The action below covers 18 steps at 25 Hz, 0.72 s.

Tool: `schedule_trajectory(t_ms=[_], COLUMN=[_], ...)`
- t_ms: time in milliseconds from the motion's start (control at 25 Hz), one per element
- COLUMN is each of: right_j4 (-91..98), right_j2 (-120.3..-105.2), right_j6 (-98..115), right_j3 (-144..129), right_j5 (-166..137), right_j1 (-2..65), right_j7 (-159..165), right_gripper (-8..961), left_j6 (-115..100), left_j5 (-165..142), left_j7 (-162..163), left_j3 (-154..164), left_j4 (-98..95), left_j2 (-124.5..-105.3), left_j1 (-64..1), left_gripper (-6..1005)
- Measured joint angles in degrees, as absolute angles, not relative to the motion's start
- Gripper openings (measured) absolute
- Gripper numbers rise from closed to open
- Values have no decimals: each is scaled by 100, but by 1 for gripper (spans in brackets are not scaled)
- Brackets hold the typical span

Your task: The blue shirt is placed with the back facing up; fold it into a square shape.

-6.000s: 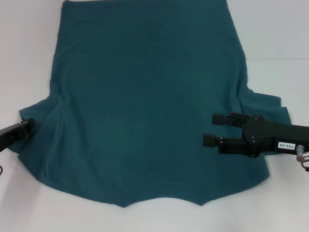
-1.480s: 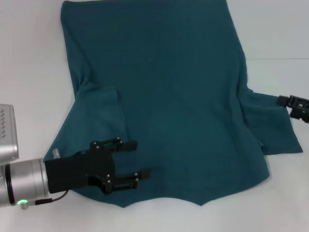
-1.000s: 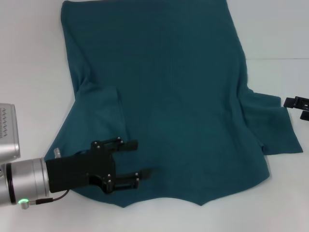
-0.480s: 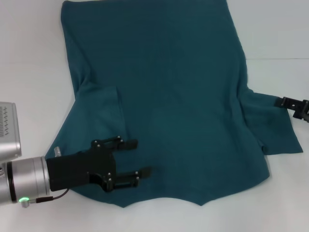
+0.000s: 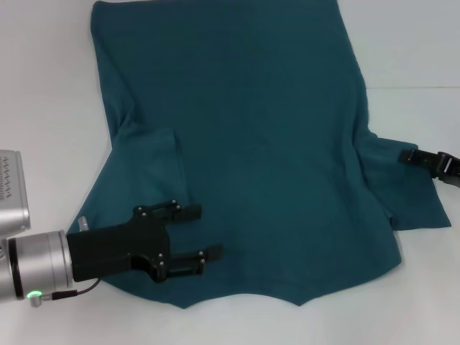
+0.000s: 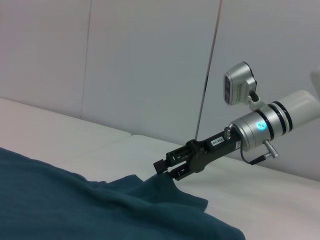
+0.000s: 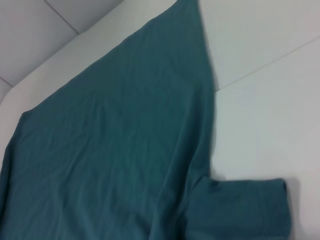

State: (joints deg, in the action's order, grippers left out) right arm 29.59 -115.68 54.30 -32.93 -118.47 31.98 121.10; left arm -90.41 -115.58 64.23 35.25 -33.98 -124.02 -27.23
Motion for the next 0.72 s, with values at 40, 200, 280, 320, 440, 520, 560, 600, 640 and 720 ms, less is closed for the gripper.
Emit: schedule_trajectory(t_ms=[40,200,280,320,440,520,560,600,640,720], right_j4=[2950,2888,2888,2888,2886,2884,2881,2870,2849,2794], right_j2=[-11575,-11582,-11592,-11599,-11622,-11638,-11642,-11647,-11652,-11656], right_j6=[5438,5452,5457,5461,5455,5429,5422,5413,5405,5380], right_j3=[-3305,-3328,-3305,-3294,-3280,-3277,-3275,-3272,-3270,-3269], right_j5=[-11842,-11836,-11826,-11811,-11671,-11518,-11441,-11359,-11265,-11104], right_j1=[3202,3231,3232,3233,3218,3189,3177,3163,3150,3130], right_j7=[12107,12097,12055,12030,11932,11822,11758,11692,11615,11496], right_gripper=[837,669,624,602,535,490,468,445,423,326], left_j6=[-9037,-9034,-9034,-9034,-9034,-9034,-9034,-9034,-9034,-9038], left_j5=[-11557,-11557,-11555,-11552,-11549,-11548,-11548,-11547,-11544,-11529], left_j7=[6424,6425,6425,6425,6425,6444,6461,6477,6490,6496], left_j3=[3525,3526,3524,3523,3523,3524,3524,3525,3525,3525], left_j4=[-3396,-3393,-3393,-3392,-3392,-3392,-3393,-3397,-3400,-3405], left_j2=[-12401,-12401,-12401,-12401,-12401,-12401,-12401,-12401,-12401,-12401], left_j1=[-2723,-2724,-2724,-2725,-2725,-2725,-2724,-2725,-2725,-2725], left_gripper=[794,794,794,794,795,795,795,795,795,795])
